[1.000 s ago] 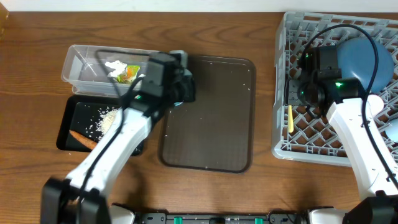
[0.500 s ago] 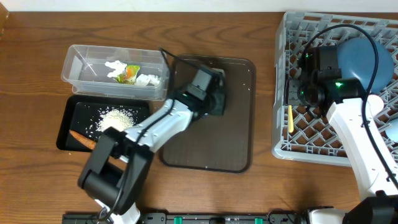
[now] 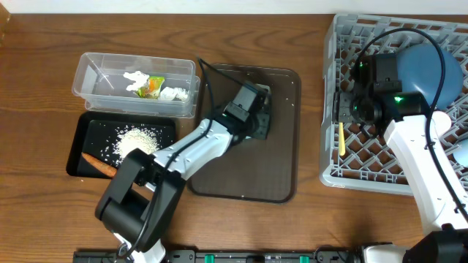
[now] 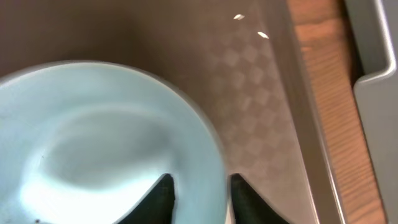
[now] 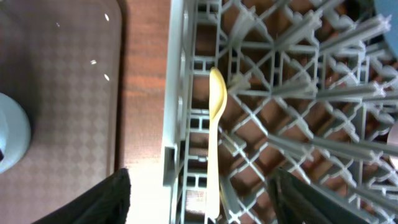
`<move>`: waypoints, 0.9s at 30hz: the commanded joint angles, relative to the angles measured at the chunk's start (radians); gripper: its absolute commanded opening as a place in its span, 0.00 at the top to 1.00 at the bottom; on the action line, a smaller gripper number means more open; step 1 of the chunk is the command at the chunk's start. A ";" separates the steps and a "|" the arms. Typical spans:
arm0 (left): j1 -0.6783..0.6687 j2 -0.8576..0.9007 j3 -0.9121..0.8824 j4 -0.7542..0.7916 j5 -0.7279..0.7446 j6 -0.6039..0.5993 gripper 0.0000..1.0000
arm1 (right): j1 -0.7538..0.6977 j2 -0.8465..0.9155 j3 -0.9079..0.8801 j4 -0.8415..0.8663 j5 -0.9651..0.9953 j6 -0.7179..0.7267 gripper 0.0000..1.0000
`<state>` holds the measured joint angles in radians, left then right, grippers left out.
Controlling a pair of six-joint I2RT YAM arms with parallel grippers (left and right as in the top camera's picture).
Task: Sort waste into correct bins and load items into the dishwasher rack
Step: 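Carry emptied white bowl with left gripper and set it on brown tray, then reach right gripper to white bowl on brown tray and grasp rim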
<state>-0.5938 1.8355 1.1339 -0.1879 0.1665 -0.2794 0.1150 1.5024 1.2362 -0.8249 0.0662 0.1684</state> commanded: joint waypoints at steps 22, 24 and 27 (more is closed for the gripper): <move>0.434 -0.397 0.020 -0.641 -0.230 0.005 0.42 | 0.249 0.242 0.010 0.296 -0.351 -0.009 0.28; 0.443 -0.397 0.020 -0.642 -0.230 0.005 0.42 | 0.272 0.279 0.010 0.321 -0.331 -0.008 0.32; 0.443 -0.397 0.020 -0.641 -0.230 0.005 0.41 | 0.296 0.337 0.010 0.352 -0.293 0.016 0.37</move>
<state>-0.1543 1.4418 1.1423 -0.8253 -0.0437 -0.2832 0.3946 1.8004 1.2381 -0.4847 -0.2554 0.1703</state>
